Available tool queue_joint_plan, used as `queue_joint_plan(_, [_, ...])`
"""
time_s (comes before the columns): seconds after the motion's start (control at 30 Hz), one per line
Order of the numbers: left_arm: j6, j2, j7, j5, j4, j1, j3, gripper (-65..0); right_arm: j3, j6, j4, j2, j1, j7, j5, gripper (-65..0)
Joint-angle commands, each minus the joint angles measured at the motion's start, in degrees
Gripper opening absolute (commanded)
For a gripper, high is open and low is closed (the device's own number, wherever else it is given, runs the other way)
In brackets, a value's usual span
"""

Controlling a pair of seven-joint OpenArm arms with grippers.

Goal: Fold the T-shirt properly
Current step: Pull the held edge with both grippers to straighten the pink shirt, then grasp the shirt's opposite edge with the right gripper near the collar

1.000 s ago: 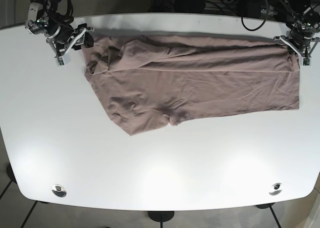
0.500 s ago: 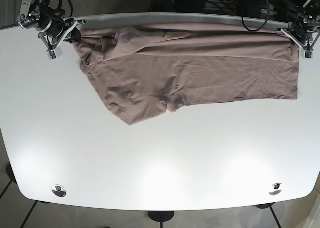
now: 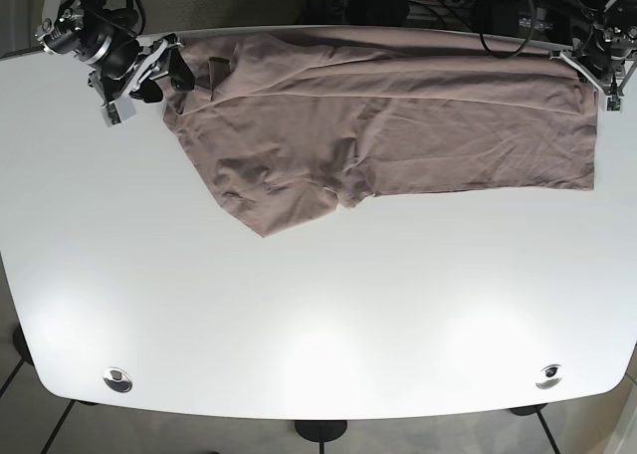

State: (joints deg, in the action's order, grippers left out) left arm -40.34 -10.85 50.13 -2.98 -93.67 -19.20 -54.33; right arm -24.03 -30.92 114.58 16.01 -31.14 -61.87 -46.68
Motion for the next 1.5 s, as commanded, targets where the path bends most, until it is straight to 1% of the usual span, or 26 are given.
queue_joint_plan(0.03, [0.3,-1.0,-0.5,0.0,-1.1,-0.2,-0.3,-55.4,2.5,-0.25,1.0,0.3,-0.2,-1.0,-3.3,-28.9])
queue_joint_plan(0.07, [0.3,-1.0,-0.5,0.0,-1.1,-0.2,-0.3,-55.4,4.2,-0.25,1.0,0.3,-0.2,-1.3,-3.7,-28.9])
queue_joint_plan(0.1, [0.3,-1.0,-0.5,0.0,-1.1,-0.2,-0.2,-55.4,6.1,0.28,1.0,0.3,-0.2,-1.3,-3.5,-28.9])
queue_joint_plan(0.23, [0.3,-1.0,-0.5,-0.1,-1.1,-0.2,0.9,-55.4,12.3,0.46,-1.6,0.3,1.1,-0.9,-3.0,-28.9])
queue_joint_plan(0.33, [0.3,-1.0,-0.5,-0.1,-0.9,-0.2,0.9,-55.4,18.5,0.46,-3.6,-0.4,3.3,-0.8,4.6,-29.5])
queue_joint_plan(0.37, [0.3,-1.0,-0.5,-0.2,-0.9,-0.2,0.9,-55.4,19.8,0.46,-3.6,-1.2,3.3,-0.1,6.4,-30.4])
queue_joint_plan(0.4, [0.3,-1.0,-0.5,-0.2,-0.9,-0.2,0.9,-55.4,20.5,0.46,-3.6,-2.1,3.3,1.1,8.0,-34.6])
queue_joint_plan(0.43, [0.3,-1.0,-0.5,-0.2,-0.9,-0.2,0.9,-55.4,20.7,0.46,-3.6,-2.6,3.3,1.6,9.1,-43.8])
queue_joint_plan(0.47, [0.3,-1.0,-0.5,-0.2,-0.9,-0.2,0.9,-55.4,20.9,0.46,-3.5,-3.0,3.3,1.6,9.4,-55.2])
queue_joint_plan(0.5, [0.3,-1.1,-0.5,-0.2,-0.9,-0.2,0.9,-55.4,21.0,0.46,-3.4,-3.1,3.3,1.6,9.4,-64.8])
queue_joint_plan(0.57, [0.3,-1.1,-0.5,-0.2,-0.8,-0.2,0.9,-55.4,20.7,0.46,-2.1,-3.1,3.3,1.6,9.3,-59.9])
queue_joint_plan(0.6, [0.3,-1.2,-0.6,-0.2,-0.8,-0.2,0.9,-55.4,20.6,0.46,-0.3,-3.1,3.3,1.6,9.3,-62.6])
queue_joint_plan(0.63, [0.3,-1.2,-0.6,-0.2,-0.8,-0.2,0.9,-55.4,20.6,0.46,0.8,-3.0,3.6,1.6,9.3,-63.1])
queue_joint_plan(1.0, [0.3,-1.3,-0.6,-0.1,-0.7,-0.2,1.0,-55.4,20.6,0.54,0.9,-3.2,14.2,1.5,9.3,-62.6])
queue_joint_plan(1.03, [0.3,-1.3,-0.6,-0.1,-0.7,-0.2,1.0,-55.4,20.6,0.54,0.9,-3.5,14.9,1.5,9.3,-62.5])
queue_joint_plan(1.07, [0.3,-1.3,-0.6,-0.1,-0.7,-0.2,1.0,-55.4,20.6,0.54,0.5,-4.5,16.1,1.5,9.9,-62.3])
queue_joint_plan(1.1, [0.3,-1.3,-0.6,-0.1,-0.7,-0.2,1.0,-55.4,20.6,0.54,-0.3,-4.6,17.3,1.4,9.9,-61.2])
queue_joint_plan(1.13, [0.3,-1.3,-0.6,-0.1,-0.7,-0.2,1.0,-55.4,20.6,0.54,-0.7,-4.6,17.9,1.4,9.9,-57.5])
queue_joint_plan(1.17, [0.3,-1.3,-0.6,-0.1,-0.7,-0.2,1.0,-55.4,20.6,0.63,-0.7,-4.5,18.2,1.3,9.9,-51.8])
queue_joint_plan(1.2, [0.3,-1.3,-0.6,-0.1,-0.7,-0.2,1.0,-55.4,20.5,1.33,-0.3,-3.9,18.3,1.1,9.9,-45.0])
queue_joint_plan(1.23, [0.3,-1.3,-0.6,0.0,-0.7,-0.2,1.0,-55.4,19.9,2.48,0.2,-2.7,18.3,0.4,9.5,-38.4])
queue_joint_plan(1.27, [0.3,-1.3,-0.6,0.0,-0.7,-0.2,1.0,-55.4,19.0,3.44,0.5,-2.0,18.2,-0.2,9.3,-32.8])
queue_joint_plan(1.3, [0.3,-1.3,-0.6,0.0,-0.7,-0.2,1.0,-55.4,17.8,3.71,0.7,-1.8,17.8,-0.2,9.3,-28.9])
queue_joint_plan(1.33, [0.3,-1.3,-0.6,0.0,-0.7,-0.2,1.0,-55.4,15.8,3.62,0.8,-1.5,16.2,-0.2,9.3,-27.1])
queue_joint_plan(1.43, [0.3,-1.3,-0.6,0.0,-0.7,-0.1,1.1,-55.4,11.9,3.62,0.7,-0.6,14.0,-0.2,9.4,-27.1])
queue_joint_plan(1.5, [0.3,-1.3,-0.6,0.0,-0.7,-0.1,2.0,-55.4,12.3,3.62,0.4,0.8,12.5,0.0,9.7,-27.1])
